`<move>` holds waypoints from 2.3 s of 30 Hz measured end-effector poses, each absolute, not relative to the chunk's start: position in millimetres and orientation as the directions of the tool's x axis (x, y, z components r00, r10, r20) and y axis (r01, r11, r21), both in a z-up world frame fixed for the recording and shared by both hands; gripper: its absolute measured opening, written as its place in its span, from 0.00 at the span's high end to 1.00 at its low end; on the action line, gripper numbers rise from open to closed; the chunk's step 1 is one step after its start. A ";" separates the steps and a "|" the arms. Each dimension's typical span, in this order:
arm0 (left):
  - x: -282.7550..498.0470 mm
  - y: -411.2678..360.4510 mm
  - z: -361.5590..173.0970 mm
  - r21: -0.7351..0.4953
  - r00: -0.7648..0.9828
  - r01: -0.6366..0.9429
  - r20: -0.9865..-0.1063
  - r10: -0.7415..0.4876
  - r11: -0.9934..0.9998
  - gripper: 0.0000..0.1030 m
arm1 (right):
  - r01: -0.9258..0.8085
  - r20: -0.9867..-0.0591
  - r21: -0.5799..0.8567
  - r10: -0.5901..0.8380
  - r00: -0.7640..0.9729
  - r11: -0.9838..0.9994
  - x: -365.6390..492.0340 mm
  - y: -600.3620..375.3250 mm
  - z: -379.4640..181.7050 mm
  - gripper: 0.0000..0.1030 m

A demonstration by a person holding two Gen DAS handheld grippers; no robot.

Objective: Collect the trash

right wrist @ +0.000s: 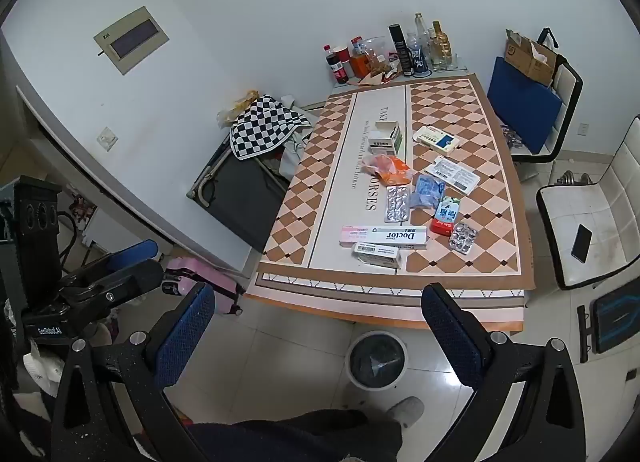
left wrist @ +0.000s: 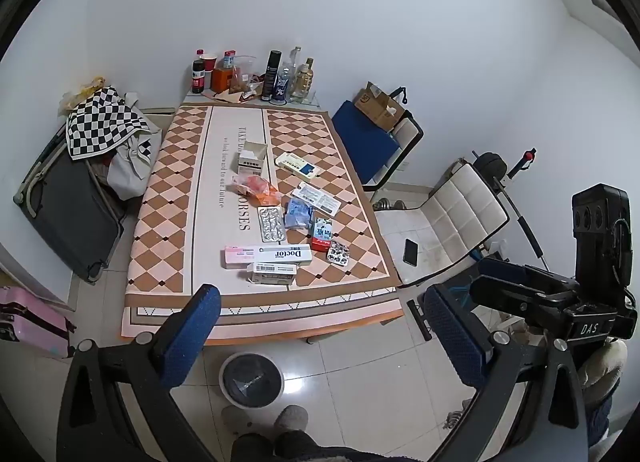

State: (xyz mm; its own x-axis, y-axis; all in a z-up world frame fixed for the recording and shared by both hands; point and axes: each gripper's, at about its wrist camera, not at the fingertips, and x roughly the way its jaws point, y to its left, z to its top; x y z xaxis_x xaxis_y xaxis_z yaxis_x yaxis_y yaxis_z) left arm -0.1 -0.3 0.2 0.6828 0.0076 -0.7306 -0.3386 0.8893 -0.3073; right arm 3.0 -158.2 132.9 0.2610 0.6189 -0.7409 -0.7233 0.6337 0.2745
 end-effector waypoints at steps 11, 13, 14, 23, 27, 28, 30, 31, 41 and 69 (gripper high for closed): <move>2.4 -2.1 0.1 -0.318 0.683 -0.339 -0.731 -0.001 0.885 0.00 | -0.725 -0.740 0.275 0.620 0.260 0.632 9.2 -166.3 139.6 0.00; 3.2 -3.1 0.6 -0.316 0.683 -0.341 -0.730 0.002 0.886 0.00 | -0.726 -0.741 0.278 0.621 0.255 0.629 10.7 -167.5 140.8 0.00; 3.6 -4.8 1.1 -0.316 0.683 -0.341 -0.730 0.003 0.885 0.00 | -0.726 -0.742 0.275 0.619 0.256 0.630 10.7 -167.6 141.6 0.00; 6.2 -6.4 2.6 -0.319 0.683 -0.339 -0.730 -0.002 0.885 0.00 | -0.740 -0.746 0.270 0.620 0.242 0.615 12.3 -163.3 138.9 0.00; 7.5 -8.0 2.6 -0.320 0.684 -0.336 -0.730 -0.004 0.885 0.00 | -0.745 -0.748 0.270 0.620 0.236 0.609 11.0 -160.2 137.6 0.00; 8.1 -8.2 2.3 -0.318 0.683 -0.338 -0.730 -0.002 0.886 0.00 | -0.747 -0.748 0.272 0.621 0.233 0.607 10.6 -159.9 137.3 0.00; 7.6 -7.6 2.4 -0.323 0.684 -0.337 -0.729 -0.005 0.884 0.00 | -0.749 -0.749 0.271 0.621 0.231 0.605 10.1 -159.3 137.3 0.00; 7.7 -8.2 2.4 -0.322 0.684 -0.338 -0.730 -0.004 0.885 0.00 | -0.750 -0.749 0.271 0.621 0.229 0.603 9.6 -158.7 137.3 0.00; 5.6 -2.7 0.9 -0.329 0.688 -0.340 -0.725 -0.005 0.881 0.00 | -0.754 -0.750 0.274 0.623 0.221 0.597 11.2 -155.5 136.3 0.00; 11.1 -8.1 1.7 -0.331 0.689 -0.337 -0.725 -0.008 0.881 0.00 | -0.757 -0.746 0.280 0.630 0.216 0.591 15.4 -148.2 140.9 0.00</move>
